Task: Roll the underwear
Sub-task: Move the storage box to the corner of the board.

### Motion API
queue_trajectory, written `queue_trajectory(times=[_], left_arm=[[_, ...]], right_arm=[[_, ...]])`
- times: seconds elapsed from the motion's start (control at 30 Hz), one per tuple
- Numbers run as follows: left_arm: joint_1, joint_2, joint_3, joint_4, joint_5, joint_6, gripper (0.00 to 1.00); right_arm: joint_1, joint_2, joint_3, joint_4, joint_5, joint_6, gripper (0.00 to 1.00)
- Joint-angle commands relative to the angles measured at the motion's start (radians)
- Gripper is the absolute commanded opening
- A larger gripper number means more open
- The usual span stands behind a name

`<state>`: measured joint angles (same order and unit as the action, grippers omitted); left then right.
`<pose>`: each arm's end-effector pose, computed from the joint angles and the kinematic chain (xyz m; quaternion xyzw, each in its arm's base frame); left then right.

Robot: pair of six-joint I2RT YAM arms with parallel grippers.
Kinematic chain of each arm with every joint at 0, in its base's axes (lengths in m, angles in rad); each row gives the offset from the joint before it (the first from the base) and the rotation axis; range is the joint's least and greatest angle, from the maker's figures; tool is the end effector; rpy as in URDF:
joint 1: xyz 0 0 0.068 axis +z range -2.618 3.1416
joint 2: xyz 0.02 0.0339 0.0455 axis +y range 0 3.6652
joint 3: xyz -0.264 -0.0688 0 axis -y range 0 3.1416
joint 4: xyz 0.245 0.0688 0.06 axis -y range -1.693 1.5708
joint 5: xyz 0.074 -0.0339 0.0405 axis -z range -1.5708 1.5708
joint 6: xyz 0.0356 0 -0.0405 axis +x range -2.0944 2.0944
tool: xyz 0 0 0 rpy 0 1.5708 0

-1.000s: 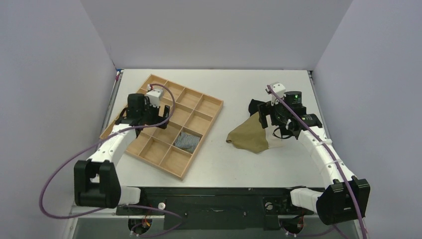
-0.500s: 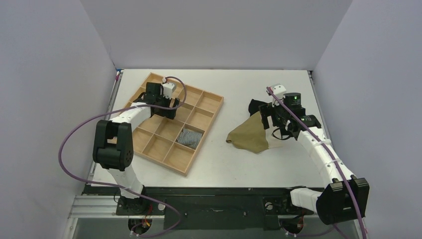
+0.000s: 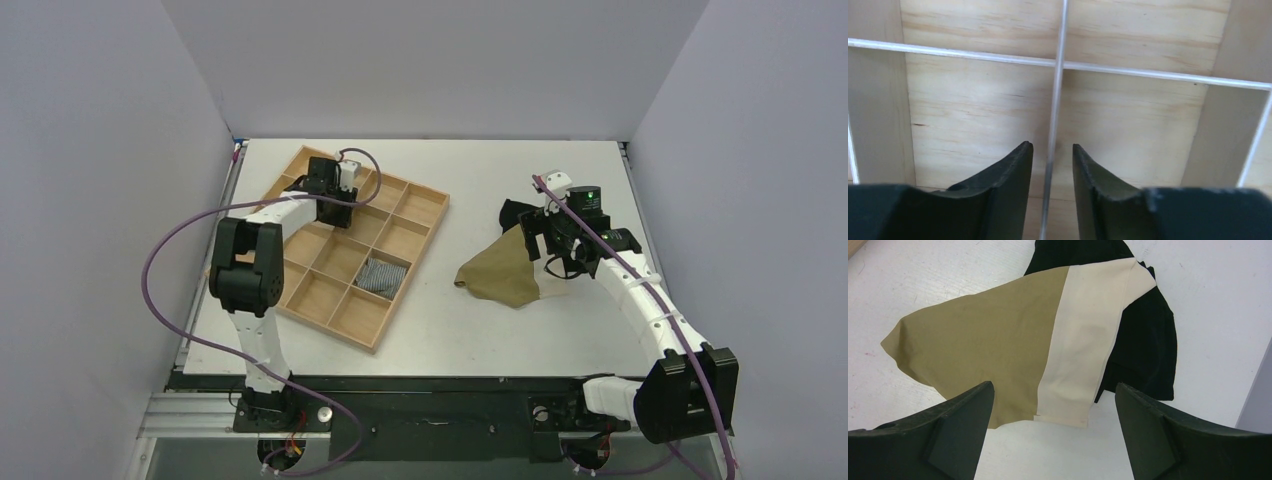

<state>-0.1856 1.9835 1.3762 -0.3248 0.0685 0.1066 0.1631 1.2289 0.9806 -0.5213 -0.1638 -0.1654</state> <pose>0.4188 -0.0811 0.1769 0.1488 0.9372 -0.0449 0.3122 0.2577 0.0483 0.2842 -0.1815 0.9002 0.0749 0.3887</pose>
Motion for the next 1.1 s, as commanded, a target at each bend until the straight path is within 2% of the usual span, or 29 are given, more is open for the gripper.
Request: queue_trajectory(times=[0.0, 0.03, 0.13, 0.2, 0.3, 0.43, 0.73, 0.97, 1.07], left_arm=[[0.042, 0.02, 0.059, -0.044, -0.041, -0.09, 0.26], [0.062, 0.021, 0.058, -0.047, -0.036, -0.132, 0.17], [0.111, 0.015, 0.038, -0.053, 0.01, -0.195, 0.04], [0.132, 0.008, 0.018, -0.039, 0.026, -0.231, 0.0], [0.152, 0.011, 0.013, -0.016, 0.038, -0.274, 0.0], [0.16, 0.068, 0.086, -0.033, 0.041, -0.302, 0.0], [0.181, 0.245, 0.388, -0.138, 0.005, -0.3, 0.0], [0.216, 0.396, 0.674, -0.298, 0.07, -0.225, 0.0], [0.216, 0.447, 0.745, -0.353, 0.083, -0.183, 0.0]], right_arm=[[-0.007, -0.012, 0.008, 0.022, 0.012, -0.008, 0.86], [-0.007, -0.012, 0.008, 0.021, 0.011, -0.008, 0.86], [-0.008, -0.012, 0.009, 0.019, 0.008, -0.008, 0.87], [-0.008, -0.01, 0.01, 0.018, 0.006, -0.008, 0.87], [-0.008, -0.01, 0.011, 0.017, 0.005, -0.009, 0.87], [-0.009, -0.005, 0.01, 0.017, 0.009, -0.012, 0.87], [-0.008, -0.01, 0.006, -0.004, 0.009, -0.039, 0.87], [0.008, 0.039, 0.016, -0.08, 0.013, -0.098, 0.87], [0.023, 0.066, 0.014, -0.104, 0.023, -0.131, 0.86]])
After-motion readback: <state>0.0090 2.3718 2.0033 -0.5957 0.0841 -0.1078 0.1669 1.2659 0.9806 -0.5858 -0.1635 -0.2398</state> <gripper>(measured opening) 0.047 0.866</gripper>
